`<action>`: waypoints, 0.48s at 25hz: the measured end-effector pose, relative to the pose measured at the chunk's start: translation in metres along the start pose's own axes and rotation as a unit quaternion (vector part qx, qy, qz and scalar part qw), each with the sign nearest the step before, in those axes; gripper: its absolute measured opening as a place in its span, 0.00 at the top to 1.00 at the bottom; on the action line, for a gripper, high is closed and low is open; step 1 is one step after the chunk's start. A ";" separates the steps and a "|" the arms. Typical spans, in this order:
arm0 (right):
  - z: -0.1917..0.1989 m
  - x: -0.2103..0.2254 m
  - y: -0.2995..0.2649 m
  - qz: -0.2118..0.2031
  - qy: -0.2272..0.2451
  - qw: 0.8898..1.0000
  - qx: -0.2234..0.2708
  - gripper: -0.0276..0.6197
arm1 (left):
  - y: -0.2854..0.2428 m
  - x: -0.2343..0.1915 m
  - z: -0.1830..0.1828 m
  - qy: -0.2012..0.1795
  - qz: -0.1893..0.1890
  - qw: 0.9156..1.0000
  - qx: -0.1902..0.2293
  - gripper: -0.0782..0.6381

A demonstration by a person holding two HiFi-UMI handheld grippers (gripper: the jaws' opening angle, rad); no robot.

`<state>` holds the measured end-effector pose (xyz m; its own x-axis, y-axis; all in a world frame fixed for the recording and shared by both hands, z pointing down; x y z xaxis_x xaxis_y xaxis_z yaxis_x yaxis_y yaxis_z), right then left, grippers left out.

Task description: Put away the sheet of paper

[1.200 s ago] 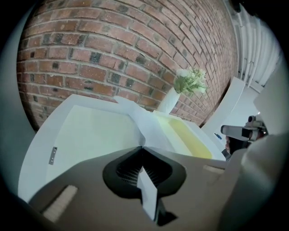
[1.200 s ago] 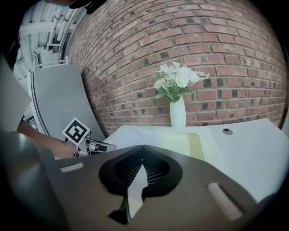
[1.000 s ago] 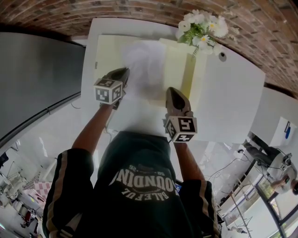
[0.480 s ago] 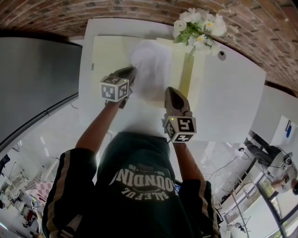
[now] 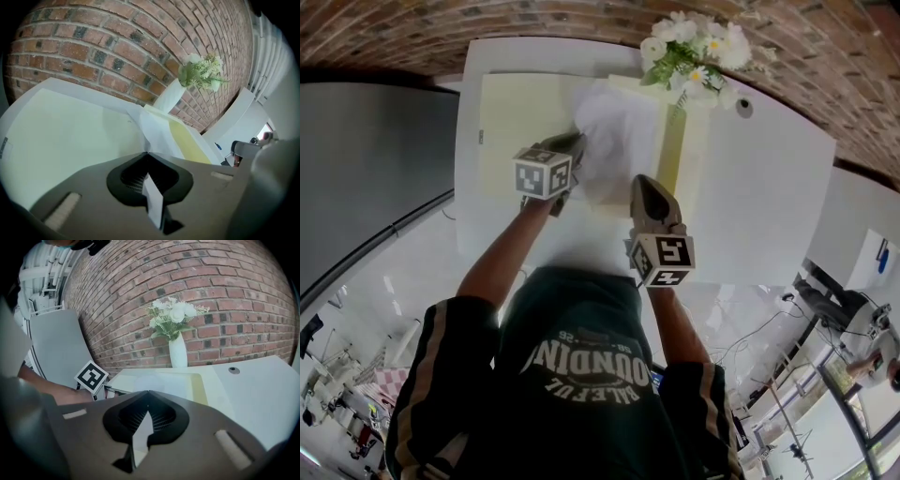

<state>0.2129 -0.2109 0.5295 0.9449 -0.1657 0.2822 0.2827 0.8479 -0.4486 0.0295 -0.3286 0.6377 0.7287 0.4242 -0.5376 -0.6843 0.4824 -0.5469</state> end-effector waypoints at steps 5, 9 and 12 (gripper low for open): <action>0.001 0.003 0.001 0.004 -0.004 1.000 0.000 0.96 | -0.012 0.010 0.005 0.004 0.009 1.000 -0.008 0.87; 0.001 0.007 0.002 0.008 -0.006 1.000 0.000 0.96 | -0.020 0.019 0.006 0.007 0.014 1.000 -0.008 0.87; 0.001 0.011 0.002 0.011 -0.006 1.000 0.001 0.96 | -0.027 0.024 0.007 0.008 0.020 1.000 -0.009 0.87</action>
<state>0.2234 -0.2106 0.5320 0.9490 -0.1400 0.2826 0.2606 0.8528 -0.4526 0.0658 -0.3256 0.6442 0.7001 0.4299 -0.5700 -0.7135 0.4519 -0.5354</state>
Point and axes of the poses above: the fingertips, and each gripper's own axes: y backward along the fingers, x to its right, z out of its underside, the point moved 9 cm from there along y, backward along the fingers, and after that the axes turned 9 degrees about x, right-handed, at the moved point
